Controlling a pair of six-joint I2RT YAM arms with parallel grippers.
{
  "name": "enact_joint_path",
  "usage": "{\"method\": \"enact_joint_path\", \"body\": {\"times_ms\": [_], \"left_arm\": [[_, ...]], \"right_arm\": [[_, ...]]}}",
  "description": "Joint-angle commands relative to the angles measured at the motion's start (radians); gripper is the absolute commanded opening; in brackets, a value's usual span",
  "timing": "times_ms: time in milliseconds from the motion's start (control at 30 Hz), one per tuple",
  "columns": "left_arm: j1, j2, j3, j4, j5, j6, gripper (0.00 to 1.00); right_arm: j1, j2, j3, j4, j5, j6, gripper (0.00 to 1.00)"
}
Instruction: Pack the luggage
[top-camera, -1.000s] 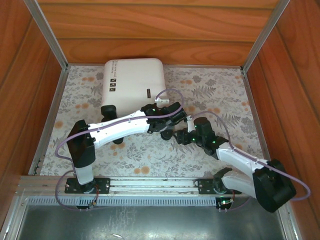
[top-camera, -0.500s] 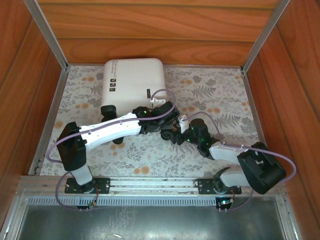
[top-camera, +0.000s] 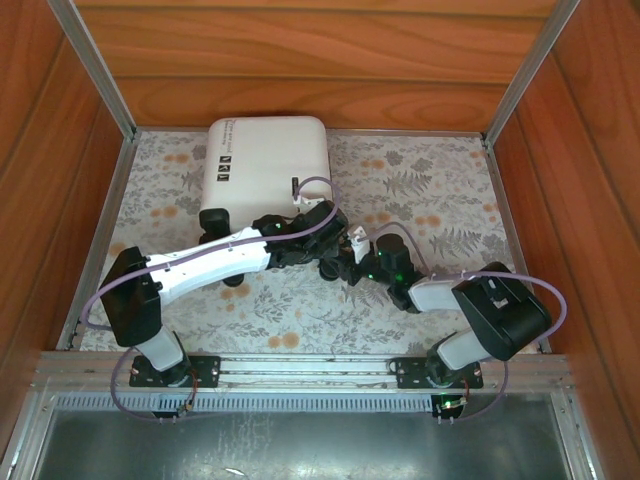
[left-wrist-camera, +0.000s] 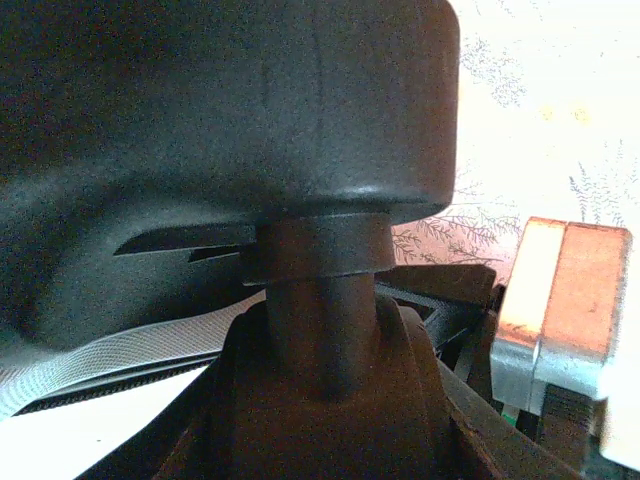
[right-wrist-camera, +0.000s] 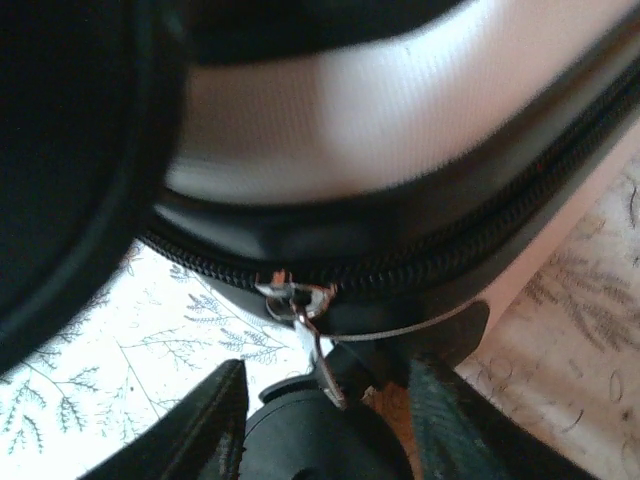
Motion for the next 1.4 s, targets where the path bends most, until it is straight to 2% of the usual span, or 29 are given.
{"method": "enact_joint_path", "body": {"times_ms": [0, 267, 433, 667, 933, 1167, 1233, 1367], "left_arm": [[0.042, 0.010, -0.048, -0.106, -0.038, 0.051, 0.00], [0.052, 0.003, -0.064, -0.087, -0.022, 0.053, 0.00], [0.058, -0.013, -0.081, -0.081, -0.019, 0.064, 0.00], [0.063, -0.059, -0.107, -0.076, 0.008, 0.196, 0.00], [0.059, -0.151, -0.182, -0.066, 0.067, 0.410, 0.00], [0.060, -0.255, -0.263, -0.043, 0.093, 0.538, 0.00], [0.060, -0.283, -0.275, -0.043, 0.098, 0.561, 0.00], [0.060, -0.337, -0.309, -0.040, 0.173, 0.630, 0.00]], "right_arm": [[0.011, 0.004, 0.030, -0.001, -0.013, -0.016, 0.40], [0.014, -0.016, 0.041, -0.024, -0.016, -0.002, 0.19], [0.016, -0.057, 0.051, -0.095, 0.006, 0.000, 0.01], [0.016, -0.160, 0.163, -0.459, 0.071, -0.010, 0.00], [0.016, -0.209, 0.271, -0.731, 0.135, -0.002, 0.00], [0.016, -0.166, 0.349, -0.851, 0.245, 0.009, 0.00], [0.016, -0.163, 0.353, -0.851, 0.253, -0.001, 0.00], [0.016, -0.177, 0.342, -0.794, 0.299, -0.037, 0.00]]}}
